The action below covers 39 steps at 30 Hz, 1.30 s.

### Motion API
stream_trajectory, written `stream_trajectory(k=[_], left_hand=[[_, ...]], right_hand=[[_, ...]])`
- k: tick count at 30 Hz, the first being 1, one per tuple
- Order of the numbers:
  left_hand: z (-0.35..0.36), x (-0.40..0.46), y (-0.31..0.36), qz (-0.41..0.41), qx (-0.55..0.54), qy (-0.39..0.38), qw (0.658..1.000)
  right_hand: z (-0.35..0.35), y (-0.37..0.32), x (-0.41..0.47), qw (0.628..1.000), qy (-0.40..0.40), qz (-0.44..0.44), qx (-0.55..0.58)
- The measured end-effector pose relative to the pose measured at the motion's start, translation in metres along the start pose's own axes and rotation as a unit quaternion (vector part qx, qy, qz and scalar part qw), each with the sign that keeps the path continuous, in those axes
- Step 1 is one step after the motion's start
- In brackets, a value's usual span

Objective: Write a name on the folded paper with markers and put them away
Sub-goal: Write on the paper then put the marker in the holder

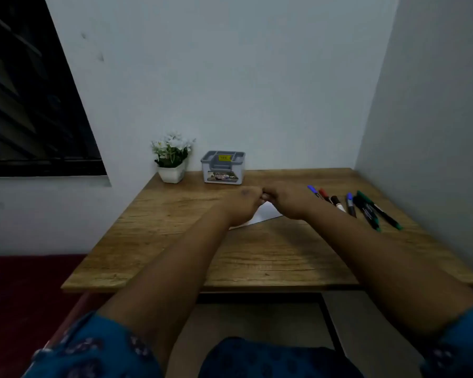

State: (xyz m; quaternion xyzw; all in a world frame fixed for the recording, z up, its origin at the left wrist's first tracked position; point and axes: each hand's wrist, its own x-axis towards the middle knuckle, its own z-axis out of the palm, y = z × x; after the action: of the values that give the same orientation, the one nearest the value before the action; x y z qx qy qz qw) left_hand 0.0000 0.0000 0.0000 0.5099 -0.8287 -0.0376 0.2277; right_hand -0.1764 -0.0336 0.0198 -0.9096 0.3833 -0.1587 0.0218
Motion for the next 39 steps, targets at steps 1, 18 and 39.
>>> stream_trajectory(k=[1,18,39], left_hand=[[-0.003,-0.005,-0.005,-0.008,0.014,-0.004,1.000],[-0.002,-0.019,-0.085,-0.287,-0.292,-0.015,0.912],[-0.011,0.006,-0.097,-0.284,-0.365,-0.225,0.858]], right_hand=[[-0.001,0.001,-0.001,0.999,-0.018,0.003,-0.029],[0.065,-0.002,0.033,0.842,0.058,0.203,0.497],[0.077,-0.003,0.040,0.931,-0.034,0.017,0.363]])
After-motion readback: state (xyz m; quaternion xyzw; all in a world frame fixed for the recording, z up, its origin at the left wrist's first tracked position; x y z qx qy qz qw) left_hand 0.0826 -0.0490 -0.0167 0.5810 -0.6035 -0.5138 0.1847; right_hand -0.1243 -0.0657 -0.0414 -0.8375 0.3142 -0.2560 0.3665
